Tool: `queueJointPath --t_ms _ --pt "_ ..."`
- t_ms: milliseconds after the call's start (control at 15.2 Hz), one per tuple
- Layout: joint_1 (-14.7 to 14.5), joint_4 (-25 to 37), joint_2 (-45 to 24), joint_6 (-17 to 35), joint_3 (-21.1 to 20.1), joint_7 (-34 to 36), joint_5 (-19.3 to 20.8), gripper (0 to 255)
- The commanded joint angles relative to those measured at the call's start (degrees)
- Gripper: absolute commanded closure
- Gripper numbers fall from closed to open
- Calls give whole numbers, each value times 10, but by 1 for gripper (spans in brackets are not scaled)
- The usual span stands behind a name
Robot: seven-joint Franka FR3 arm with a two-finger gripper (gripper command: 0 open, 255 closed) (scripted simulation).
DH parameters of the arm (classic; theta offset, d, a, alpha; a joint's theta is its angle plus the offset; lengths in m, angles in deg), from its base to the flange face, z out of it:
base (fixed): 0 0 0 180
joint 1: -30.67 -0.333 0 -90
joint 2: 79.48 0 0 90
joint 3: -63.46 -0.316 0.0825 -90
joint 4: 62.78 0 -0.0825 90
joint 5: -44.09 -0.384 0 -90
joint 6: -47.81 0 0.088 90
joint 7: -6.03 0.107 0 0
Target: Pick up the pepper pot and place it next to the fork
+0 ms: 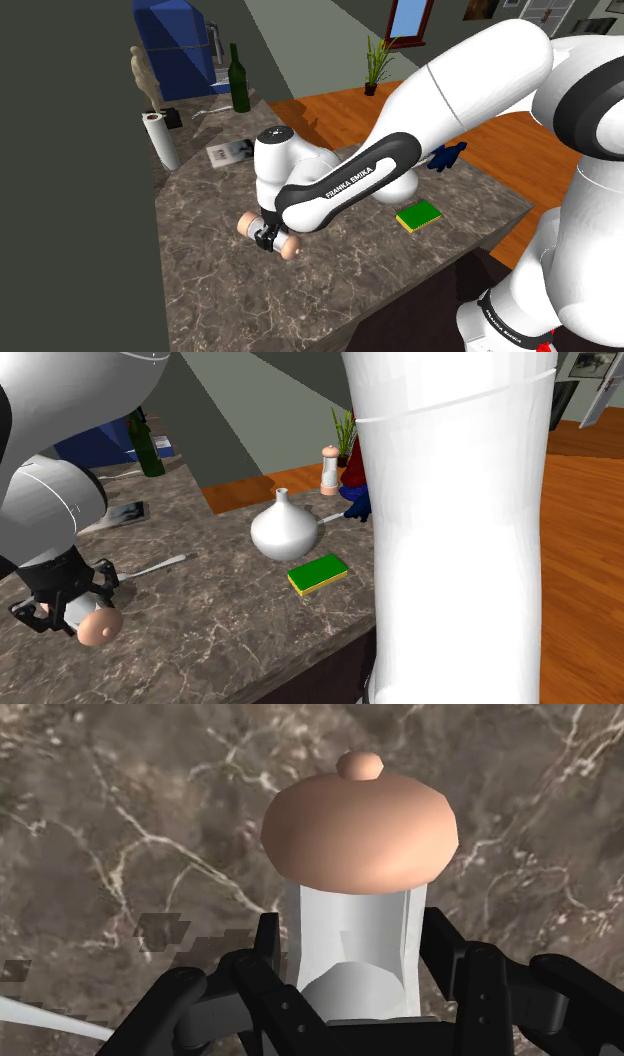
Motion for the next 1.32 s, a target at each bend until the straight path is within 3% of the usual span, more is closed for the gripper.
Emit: queueJointPath --t_ms 0,66,132,462,726,1254 --pt "0 0 0 0 0 0 0 255" --pt "0 0 0 0 0 0 0 255" --pt "0 0 0 0 0 0 0 0" --pt "0 0 0 0 0 0 0 0" --pt "5 13 50 -62 -6 -11 -16 0" --pt "5 13 50 -62 -6 -11 -16 0"
